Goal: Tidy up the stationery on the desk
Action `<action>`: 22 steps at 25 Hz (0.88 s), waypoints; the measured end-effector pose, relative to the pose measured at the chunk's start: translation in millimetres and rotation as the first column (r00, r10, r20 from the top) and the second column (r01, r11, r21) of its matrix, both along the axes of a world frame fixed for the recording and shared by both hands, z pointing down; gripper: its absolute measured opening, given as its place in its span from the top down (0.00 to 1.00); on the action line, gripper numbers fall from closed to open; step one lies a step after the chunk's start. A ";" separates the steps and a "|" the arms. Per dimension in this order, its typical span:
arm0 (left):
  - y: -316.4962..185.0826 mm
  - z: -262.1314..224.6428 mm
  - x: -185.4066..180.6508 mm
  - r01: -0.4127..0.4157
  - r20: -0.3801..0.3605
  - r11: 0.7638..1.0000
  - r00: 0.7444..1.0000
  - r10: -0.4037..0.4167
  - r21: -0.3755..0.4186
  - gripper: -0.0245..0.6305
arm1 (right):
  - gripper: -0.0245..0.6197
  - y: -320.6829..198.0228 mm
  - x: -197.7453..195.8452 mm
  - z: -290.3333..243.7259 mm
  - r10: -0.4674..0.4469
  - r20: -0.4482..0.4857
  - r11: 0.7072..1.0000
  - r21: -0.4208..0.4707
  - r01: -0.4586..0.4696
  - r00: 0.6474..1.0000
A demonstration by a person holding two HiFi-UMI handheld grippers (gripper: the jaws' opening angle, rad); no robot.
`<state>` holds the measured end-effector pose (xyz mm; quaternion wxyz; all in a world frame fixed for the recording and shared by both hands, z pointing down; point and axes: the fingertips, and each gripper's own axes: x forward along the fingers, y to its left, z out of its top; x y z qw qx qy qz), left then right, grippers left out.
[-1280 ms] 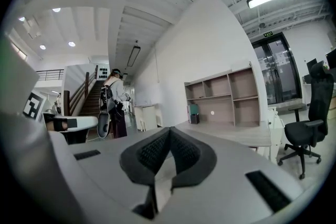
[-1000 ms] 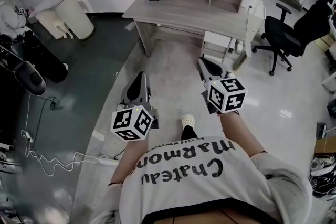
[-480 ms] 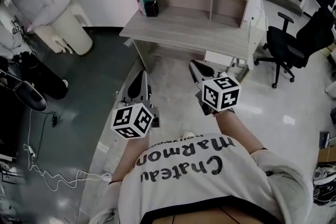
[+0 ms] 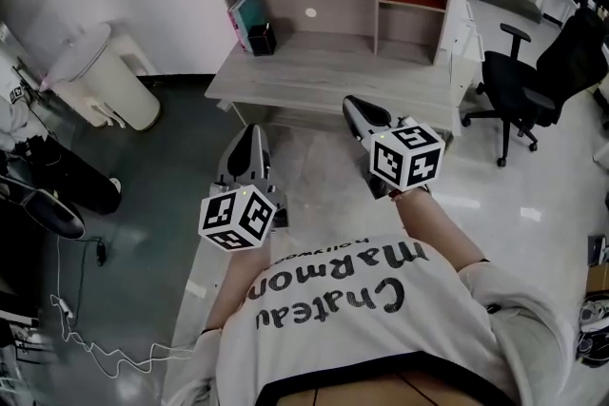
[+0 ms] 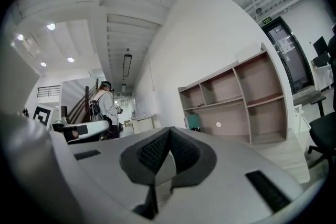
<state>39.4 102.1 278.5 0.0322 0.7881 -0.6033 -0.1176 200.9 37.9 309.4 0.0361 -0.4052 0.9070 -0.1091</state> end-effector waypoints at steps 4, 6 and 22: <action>-37.7 9.6 8.5 -0.032 -0.006 0.999 0.999 0.032 -0.011 0.94 | 0.95 -33.6 5.3 5.4 0.015 -0.007 1.000 -0.006 -0.015 1.000; -51.0 14.4 14.6 -0.055 0.004 0.998 0.998 0.055 -0.013 0.94 | 0.95 -45.2 5.6 11.6 0.016 -0.007 1.000 -0.019 -0.016 1.000; -152.9 65.5 -31.2 -0.060 -0.070 0.992 0.996 0.052 -0.111 0.94 | 0.95 -135.6 -44.3 68.8 -0.001 -0.067 0.988 -0.151 -0.009 0.998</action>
